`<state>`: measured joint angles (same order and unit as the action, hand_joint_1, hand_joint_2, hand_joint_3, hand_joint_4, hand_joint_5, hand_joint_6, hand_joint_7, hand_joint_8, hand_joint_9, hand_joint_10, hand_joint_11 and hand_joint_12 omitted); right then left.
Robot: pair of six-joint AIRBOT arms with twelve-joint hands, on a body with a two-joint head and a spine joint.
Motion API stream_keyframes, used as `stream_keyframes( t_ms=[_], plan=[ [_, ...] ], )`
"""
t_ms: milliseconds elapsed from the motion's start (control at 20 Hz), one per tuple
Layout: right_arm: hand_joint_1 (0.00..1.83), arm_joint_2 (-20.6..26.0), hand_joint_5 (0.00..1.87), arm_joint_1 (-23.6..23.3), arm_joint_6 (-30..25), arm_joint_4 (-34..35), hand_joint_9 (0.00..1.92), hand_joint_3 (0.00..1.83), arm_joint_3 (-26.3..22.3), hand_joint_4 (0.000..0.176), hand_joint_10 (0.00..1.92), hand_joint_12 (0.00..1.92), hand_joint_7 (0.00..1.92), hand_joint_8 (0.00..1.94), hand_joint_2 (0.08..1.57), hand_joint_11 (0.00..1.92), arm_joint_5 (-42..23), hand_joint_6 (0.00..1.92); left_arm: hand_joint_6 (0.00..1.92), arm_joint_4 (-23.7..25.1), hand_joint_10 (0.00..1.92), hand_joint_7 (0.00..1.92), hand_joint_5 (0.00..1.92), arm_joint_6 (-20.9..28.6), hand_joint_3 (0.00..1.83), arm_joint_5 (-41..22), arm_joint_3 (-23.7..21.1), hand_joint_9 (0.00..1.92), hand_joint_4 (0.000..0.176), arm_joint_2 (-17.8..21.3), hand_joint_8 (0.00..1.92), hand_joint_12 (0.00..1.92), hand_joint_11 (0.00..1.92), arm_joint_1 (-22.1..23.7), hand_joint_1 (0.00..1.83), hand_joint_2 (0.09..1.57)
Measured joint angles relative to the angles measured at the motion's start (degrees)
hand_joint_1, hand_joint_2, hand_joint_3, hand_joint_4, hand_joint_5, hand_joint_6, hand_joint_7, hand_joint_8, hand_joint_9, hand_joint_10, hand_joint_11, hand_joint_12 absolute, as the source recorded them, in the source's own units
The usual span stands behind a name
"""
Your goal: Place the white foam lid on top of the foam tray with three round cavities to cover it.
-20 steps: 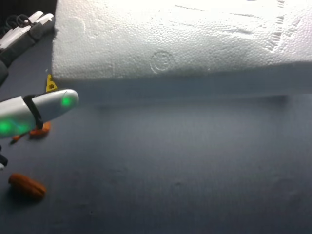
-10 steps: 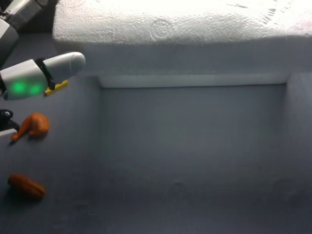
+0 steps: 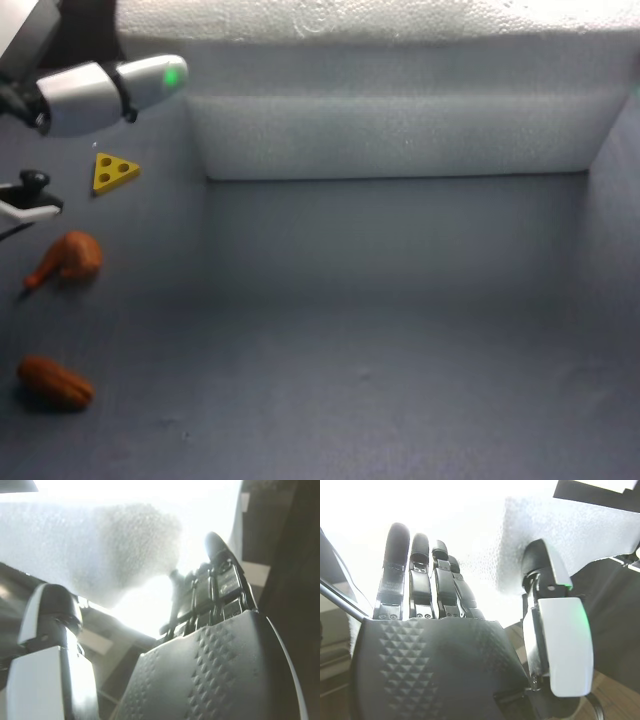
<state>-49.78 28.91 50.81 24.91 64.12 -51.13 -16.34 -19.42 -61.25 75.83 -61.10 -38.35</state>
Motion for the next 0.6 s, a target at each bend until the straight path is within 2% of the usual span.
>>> stream_keyframes(
  t_ms=[50, 100, 250, 300, 400, 450, 500, 550, 600],
  plan=[
    [0.53, 0.0, 0.0, -0.2, 0.3, -0.1, 0.04, 0.0, 0.5, 0.0, 0.02, 1.28, 0.02, 0.01, 1.27, 0.0, 0.2, 0.0, 0.02, 0.3, 0.0, 0.02, 0.33, 0.1, 0.0, 0.6, 1.0, 0.0, 0.0, -0.6, 0.0, 0.86, 0.0, 0.7, 0.8, 1.03],
    [0.56, 0.0, 0.0, -0.9, 0.3, 0.0, 0.02, 0.0, 0.9, 0.0, 0.01, 1.15, 0.0, 0.0, 1.27, 0.0, 0.5, 0.0, 0.01, 0.7, 0.0, 0.01, 0.33, 0.3, 0.0, 1.6, 2.0, 0.0, 0.0, -1.4, 0.0, 0.79, 0.0, 1.5, 0.81, 1.04],
    [0.57, -0.6, 0.0, -1.9, 0.5, 0.3, 0.02, 0.0, 2.3, 0.0, 0.01, 1.06, 0.0, 0.0, 1.27, 0.0, 2.2, 0.0, 0.0, 0.8, 0.0, 0.0, 0.28, 0.9, 0.0, 5.6, 3.8, 0.0, 0.0, -3.2, 0.0, 0.43, 0.0, 3.0, 0.75, 1.04],
    [0.52, -0.7, 0.0, -2.1, 0.5, 0.8, 0.0, 0.0, 2.8, 0.0, 0.0, 0.9, 0.0, 0.0, 1.27, 0.0, 3.1, 0.0, 0.0, 1.0, 0.0, 0.0, 0.27, 1.0, 0.0, 6.9, 4.4, 0.0, 0.0, -3.8, 0.0, 0.42, 0.0, 3.3, 0.77, 1.05],
    [0.5, -1.2, 0.0, -2.3, 0.7, 0.8, 0.0, 0.0, 3.3, 0.0, 0.0, 0.85, 0.0, 0.0, 1.28, 0.0, 3.9, 0.0, 0.0, 1.2, 0.0, 0.0, 0.25, 1.3, 0.0, 7.8, 4.9, 0.0, 0.0, -4.0, 0.0, 0.52, 0.0, 3.5, 0.77, 1.05],
    [0.49, -1.3, 0.0, -2.3, 0.6, 0.8, 0.01, 0.0, 3.6, 0.0, 0.0, 0.89, 0.0, 0.0, 1.28, 0.0, 4.5, 0.0, 0.0, 1.3, 0.0, 0.0, 0.21, 1.3, 0.0, 8.2, 5.0, 0.0, 0.0, -4.0, 0.0, 0.35, 0.0, 3.8, 0.76, 1.06],
    [0.52, -1.8, 0.0, -2.3, 0.7, 1.1, 0.01, 0.0, 4.0, 0.0, 0.0, 0.83, 0.0, 0.0, 1.29, 0.0, 5.4, 0.0, 0.0, 1.3, 0.0, 0.0, 0.19, 1.3, 0.0, 8.4, 5.1, 0.0, 0.0, -4.1, 0.0, 0.24, 0.0, 3.8, 0.75, 1.07],
    [0.52, -1.9, 0.0, -2.3, 0.6, 1.3, 0.0, 0.0, 4.3, 0.0, 0.0, 0.58, 0.0, 0.0, 1.28, 0.0, 6.3, 0.0, 0.0, 1.3, 0.0, 0.0, 0.18, 1.3, 0.0, 8.9, 5.3, 0.0, 0.0, -4.3, 0.0, 0.19, 0.0, 3.8, 0.74, 1.07],
    [0.53, -2.0, 0.0, -2.3, 0.7, 1.2, 0.02, 0.0, 4.7, 0.0, 0.01, 0.65, 0.01, 0.0, 1.28, 0.0, 7.2, 0.0, 0.0, 1.5, 0.0, 0.0, 0.19, 1.3, 0.0, 9.2, 5.7, 0.0, 0.0, -4.4, 0.0, 0.18, 0.0, 3.8, 0.73, 1.06]
  ],
)
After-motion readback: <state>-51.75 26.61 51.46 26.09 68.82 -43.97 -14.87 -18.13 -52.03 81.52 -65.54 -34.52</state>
